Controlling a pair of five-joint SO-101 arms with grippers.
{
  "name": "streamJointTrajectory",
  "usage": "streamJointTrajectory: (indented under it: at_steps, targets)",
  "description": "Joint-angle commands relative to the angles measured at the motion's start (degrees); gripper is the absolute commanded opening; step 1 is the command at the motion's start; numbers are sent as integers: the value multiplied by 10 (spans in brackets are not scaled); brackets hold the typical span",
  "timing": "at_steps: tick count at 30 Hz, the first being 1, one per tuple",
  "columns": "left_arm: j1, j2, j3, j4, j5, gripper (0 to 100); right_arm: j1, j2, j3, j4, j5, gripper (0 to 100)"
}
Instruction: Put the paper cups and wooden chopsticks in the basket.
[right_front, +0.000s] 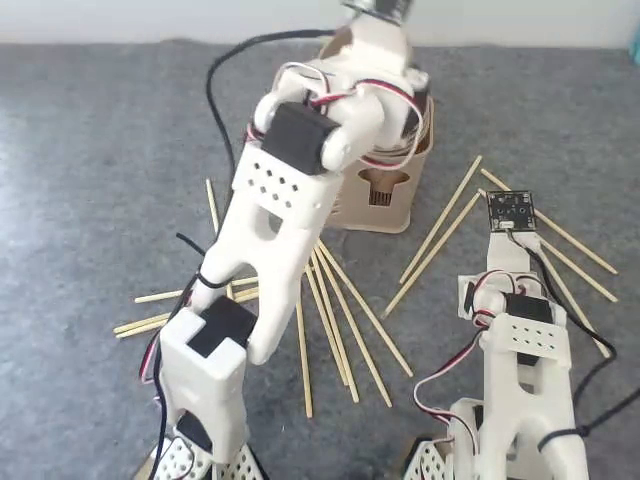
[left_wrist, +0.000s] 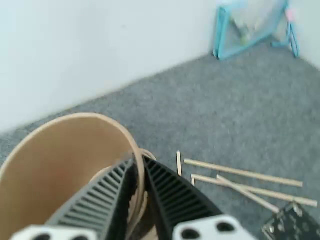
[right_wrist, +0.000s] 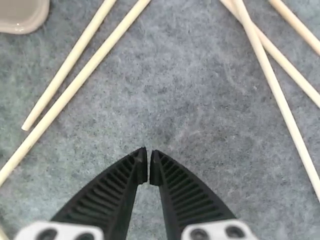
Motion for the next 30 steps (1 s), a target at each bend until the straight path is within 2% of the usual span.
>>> streamJointTrajectory:
  at_steps: [1, 4, 6, 9, 13, 16, 20, 23, 27, 30]
  targets:
    - [9, -6, -7, 28, -3, 88, -4, -22, -5, -3, 7, 37]
    - [2, -6, -30, 54, 51, 235, -3, -22, -5, -3, 7, 37]
    - [-11, -6, -68, 70, 84, 284, -3, -22, -5, -3, 7, 37]
    - [-30, -6, -156, 105, 90, 286, -3, -22, -5, -3, 7, 37]
    - [-69, -6, -301, 193, 90, 284, -1, -22, -6, -2, 7, 36]
    - [-153, -33, -311, 192, 91, 239, 20, -23, -22, 32, 4, 35]
    - [-255, -97, -186, 190, 91, 221, 59, -22, -76, 107, -4, 33]
    - [-315, -167, -51, 188, 84, 221, 85, -22, -115, 160, 31, 33]
    - [-359, -267, 118, 187, 25, 221, 93, -22, -193, 281, 98, 33]
    - [-382, -344, 242, 182, 6, 221, 93, -22, -262, 361, 141, 33]
